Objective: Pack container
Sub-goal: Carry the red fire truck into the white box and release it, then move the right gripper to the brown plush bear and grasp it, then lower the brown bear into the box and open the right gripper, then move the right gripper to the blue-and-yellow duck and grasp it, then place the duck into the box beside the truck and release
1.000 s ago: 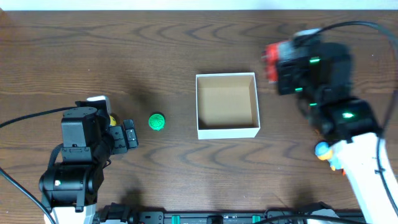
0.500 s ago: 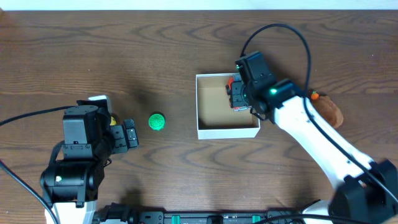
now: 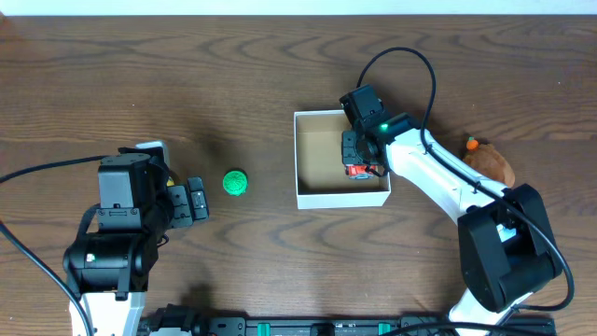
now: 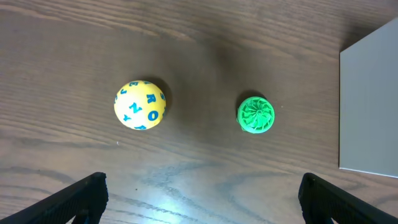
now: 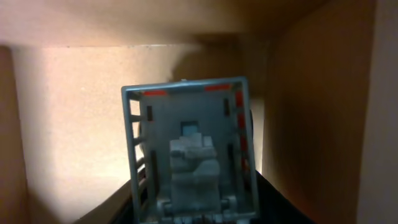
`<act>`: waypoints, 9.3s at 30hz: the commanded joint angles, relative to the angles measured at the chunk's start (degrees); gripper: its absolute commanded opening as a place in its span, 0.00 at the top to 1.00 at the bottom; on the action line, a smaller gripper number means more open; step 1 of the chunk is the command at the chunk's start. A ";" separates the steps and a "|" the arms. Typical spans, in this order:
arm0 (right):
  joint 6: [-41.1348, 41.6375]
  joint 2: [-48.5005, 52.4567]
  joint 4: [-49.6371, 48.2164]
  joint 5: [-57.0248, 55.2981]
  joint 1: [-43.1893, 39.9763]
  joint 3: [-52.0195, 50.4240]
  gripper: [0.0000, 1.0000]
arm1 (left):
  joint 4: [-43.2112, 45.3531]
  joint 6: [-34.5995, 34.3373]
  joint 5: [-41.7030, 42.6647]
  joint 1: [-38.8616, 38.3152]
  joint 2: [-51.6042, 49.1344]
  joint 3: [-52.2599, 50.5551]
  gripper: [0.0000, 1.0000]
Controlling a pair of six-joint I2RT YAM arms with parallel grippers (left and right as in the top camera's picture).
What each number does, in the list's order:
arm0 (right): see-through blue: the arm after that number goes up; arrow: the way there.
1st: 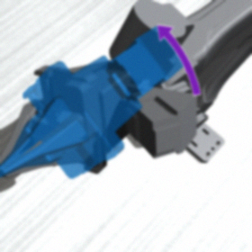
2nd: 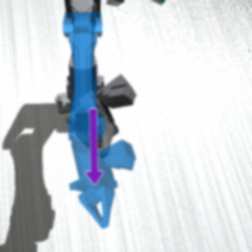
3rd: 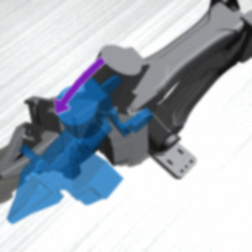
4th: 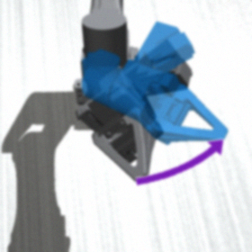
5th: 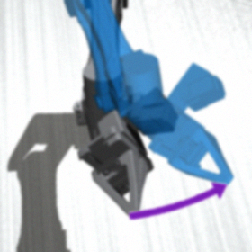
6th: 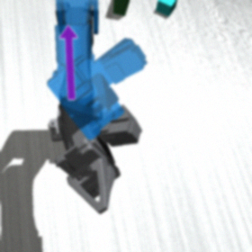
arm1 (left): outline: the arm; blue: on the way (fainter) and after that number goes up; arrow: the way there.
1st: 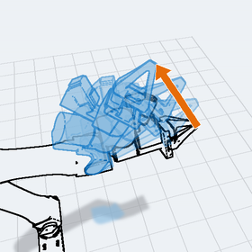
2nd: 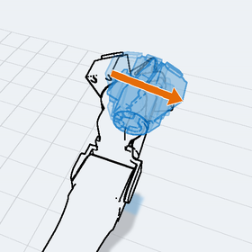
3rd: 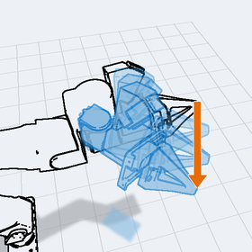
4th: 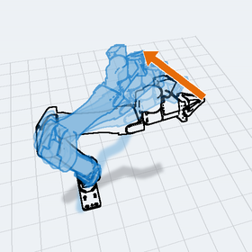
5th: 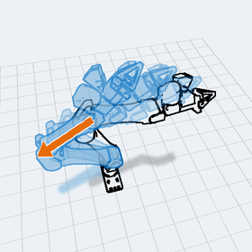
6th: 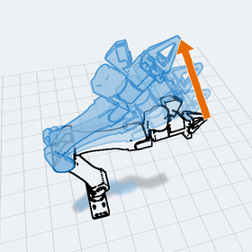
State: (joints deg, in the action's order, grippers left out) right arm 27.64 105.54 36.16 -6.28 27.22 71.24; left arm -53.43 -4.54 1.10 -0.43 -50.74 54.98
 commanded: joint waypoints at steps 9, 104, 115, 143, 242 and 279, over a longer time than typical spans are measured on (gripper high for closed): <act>-10.67 -12.74 5.88 -2.91 -0.72 13.66 0.11 | -0.13 -0.52 -0.24 0.26 -0.17 1.01 0.02; 19.04 9.77 8.37 2.05 3.91 12.31 0.91 | -0.57 -0.52 -0.24 0.26 -0.17 0.98 0.02; 13.94 8.35 8.37 3.96 3.61 13.05 0.49 | -0.55 -0.52 -0.24 0.26 -0.17 0.96 0.02; 4.46 -25.40 31.36 -6.43 -21.68 18.32 0.01 | -1.18 -0.50 -0.24 0.26 -0.17 0.96 0.02; -32.83 -21.14 -0.17 12.15 3.50 -7.61 0.20 | -2.08 -0.50 -0.22 0.26 -0.17 0.96 0.02; -24.90 -10.08 -1.42 14.25 3.54 -11.91 0.99 | -2.54 -0.50 -0.24 0.26 -0.17 0.96 0.02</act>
State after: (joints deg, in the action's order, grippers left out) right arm 2.15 94.61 35.73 7.46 30.33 60.07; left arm -55.70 -4.54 1.10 -0.43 -50.89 55.02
